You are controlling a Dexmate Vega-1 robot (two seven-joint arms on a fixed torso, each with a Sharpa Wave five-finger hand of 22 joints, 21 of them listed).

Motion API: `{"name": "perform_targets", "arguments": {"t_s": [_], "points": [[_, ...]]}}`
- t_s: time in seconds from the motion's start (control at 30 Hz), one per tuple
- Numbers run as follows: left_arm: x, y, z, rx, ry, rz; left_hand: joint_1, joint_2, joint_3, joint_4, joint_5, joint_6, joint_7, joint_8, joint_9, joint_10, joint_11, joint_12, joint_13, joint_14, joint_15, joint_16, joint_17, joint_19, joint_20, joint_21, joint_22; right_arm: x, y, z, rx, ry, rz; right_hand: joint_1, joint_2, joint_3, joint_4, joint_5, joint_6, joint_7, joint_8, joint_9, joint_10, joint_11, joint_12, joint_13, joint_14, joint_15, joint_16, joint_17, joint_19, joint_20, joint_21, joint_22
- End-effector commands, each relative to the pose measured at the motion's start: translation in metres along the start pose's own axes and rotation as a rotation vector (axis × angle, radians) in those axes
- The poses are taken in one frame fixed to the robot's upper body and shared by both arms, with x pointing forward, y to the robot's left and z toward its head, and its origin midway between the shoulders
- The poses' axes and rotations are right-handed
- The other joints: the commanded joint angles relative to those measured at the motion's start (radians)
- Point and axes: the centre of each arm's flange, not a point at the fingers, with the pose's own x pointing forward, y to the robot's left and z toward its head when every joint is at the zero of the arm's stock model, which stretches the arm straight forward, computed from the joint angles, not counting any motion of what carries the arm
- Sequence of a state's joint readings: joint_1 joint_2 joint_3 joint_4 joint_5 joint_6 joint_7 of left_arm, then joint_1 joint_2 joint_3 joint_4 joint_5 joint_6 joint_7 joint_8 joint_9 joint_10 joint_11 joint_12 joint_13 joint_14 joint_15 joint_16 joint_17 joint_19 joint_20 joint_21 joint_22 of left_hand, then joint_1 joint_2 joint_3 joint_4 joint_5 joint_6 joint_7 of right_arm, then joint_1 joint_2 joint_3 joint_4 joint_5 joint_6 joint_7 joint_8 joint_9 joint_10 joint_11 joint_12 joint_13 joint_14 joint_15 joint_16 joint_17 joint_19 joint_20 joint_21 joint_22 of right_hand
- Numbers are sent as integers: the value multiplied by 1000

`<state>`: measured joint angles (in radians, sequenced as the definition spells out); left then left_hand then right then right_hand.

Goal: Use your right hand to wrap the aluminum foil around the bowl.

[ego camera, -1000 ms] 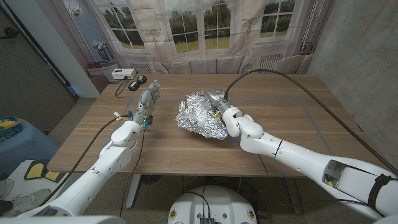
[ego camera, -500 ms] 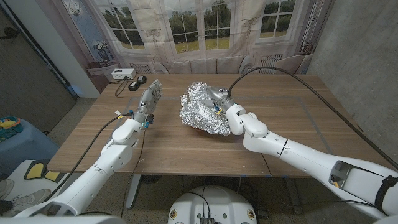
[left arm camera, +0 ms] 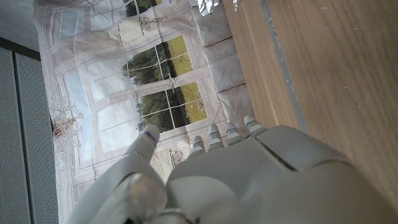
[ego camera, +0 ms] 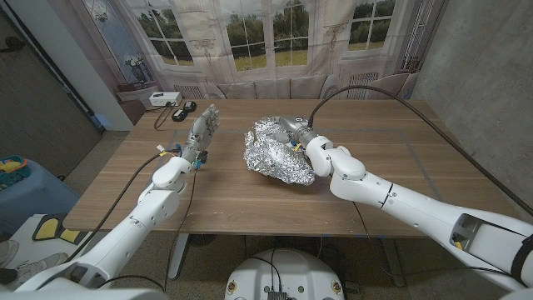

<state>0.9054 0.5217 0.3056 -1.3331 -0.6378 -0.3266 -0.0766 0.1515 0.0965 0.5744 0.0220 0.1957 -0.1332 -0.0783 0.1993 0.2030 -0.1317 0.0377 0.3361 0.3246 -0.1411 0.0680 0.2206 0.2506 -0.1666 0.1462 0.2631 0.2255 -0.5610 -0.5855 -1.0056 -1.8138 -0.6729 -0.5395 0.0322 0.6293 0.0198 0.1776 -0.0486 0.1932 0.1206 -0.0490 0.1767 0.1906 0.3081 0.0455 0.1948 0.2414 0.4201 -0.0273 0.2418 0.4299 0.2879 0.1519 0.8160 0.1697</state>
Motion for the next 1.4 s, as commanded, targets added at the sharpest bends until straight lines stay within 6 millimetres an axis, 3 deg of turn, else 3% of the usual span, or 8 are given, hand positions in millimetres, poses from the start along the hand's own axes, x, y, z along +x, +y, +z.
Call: {"name": "perform_targets", "arguments": {"t_s": [0.03,0.23,0.4,0.63,0.9,1.07,1.23,1.4], "points": [[7,-1,0,-3,1,-12,-14,1,0,4,-4,-7,0,0,0,-10,0,-2,1,-5,0,-5,-1,-9,-6,8,3,-2,-3,5,-26,-25,32,5,-28,-13,-24,17,-133,-3,-4,1,-116,1,-18,-3,-105,32,-32,-21,-37,19,-54,1],[7,0,0,-7,2,-13,-21,-2,-4,7,-10,-8,-2,0,-2,-10,-2,-3,0,-3,-1,-4,-3,-8,-5,9,3,-7,-4,7,-33,-39,21,-4,-42,-45,-35,41,-283,-6,8,0,-343,3,-16,-21,-345,86,-65,-80,-173,61,-194,-2],[7,0,0,-8,-1,-14,-25,-4,-6,8,-13,-10,-3,-1,-3,-9,-3,-4,0,-2,-2,-4,-4,-6,-4,10,3,-8,-7,9,-42,-48,85,-11,-45,-52,-34,43,-269,-17,16,0,-347,3,-9,-24,-355,91,-56,-91,-194,62,-218,-1],[6,-1,1,-7,-3,-16,-30,-9,-10,9,-17,-11,-6,-1,-4,-9,-4,-6,-1,-2,-3,-4,-6,-4,-4,12,3,-14,-16,14,-51,-66,160,-40,-70,-86,-28,58,-302,-13,9,0,-311,-7,12,-30,-234,70,-6,-126,-99,59,-227,4],[5,-2,1,-4,-8,-19,-34,-12,-12,10,-19,-11,-6,-1,-5,-10,-6,-8,-2,-2,-4,-5,-8,-5,-4,12,3,-24,-21,18,-57,-85,129,-38,-71,-107,-30,75,-533,-8,-10,1,-343,52,-2,-38,-205,128,-13,-169,10,65,-250,1],[4,-3,2,-5,-10,-19,-36,-13,-13,9,-20,-13,-8,-2,-6,-9,-8,-9,-3,-2,-5,-5,-10,-4,-4,12,3,-24,-20,20,-76,-81,146,-37,-87,-134,-32,87,-554,-44,13,0,-413,95,-14,-46,-346,189,-60,-209,-89,67,-358,-5],[3,-3,2,-7,-9,-20,-37,-15,-14,9,-21,-13,-9,-2,-7,-8,-10,-10,-4,1,-6,-4,-12,-1,-3,14,3,-24,-18,23,-103,-81,173,-48,-98,-179,-24,114,-445,-166,33,-2,-545,55,-17,-50,-512,207,-63,-240,-216,68,-511,-3],[3,-3,2,-14,-10,-18,-39,-17,-16,8,-21,-13,-10,-1,-7,-5,-12,-11,-4,15,-10,0,-15,8,-1,18,3,-28,-19,26,-119,-96,153,-43,-91,-207,-20,142,-356,-171,44,1,-607,80,-12,-53,-576,233,-57,-245,-296,68,-607,-2]]}}
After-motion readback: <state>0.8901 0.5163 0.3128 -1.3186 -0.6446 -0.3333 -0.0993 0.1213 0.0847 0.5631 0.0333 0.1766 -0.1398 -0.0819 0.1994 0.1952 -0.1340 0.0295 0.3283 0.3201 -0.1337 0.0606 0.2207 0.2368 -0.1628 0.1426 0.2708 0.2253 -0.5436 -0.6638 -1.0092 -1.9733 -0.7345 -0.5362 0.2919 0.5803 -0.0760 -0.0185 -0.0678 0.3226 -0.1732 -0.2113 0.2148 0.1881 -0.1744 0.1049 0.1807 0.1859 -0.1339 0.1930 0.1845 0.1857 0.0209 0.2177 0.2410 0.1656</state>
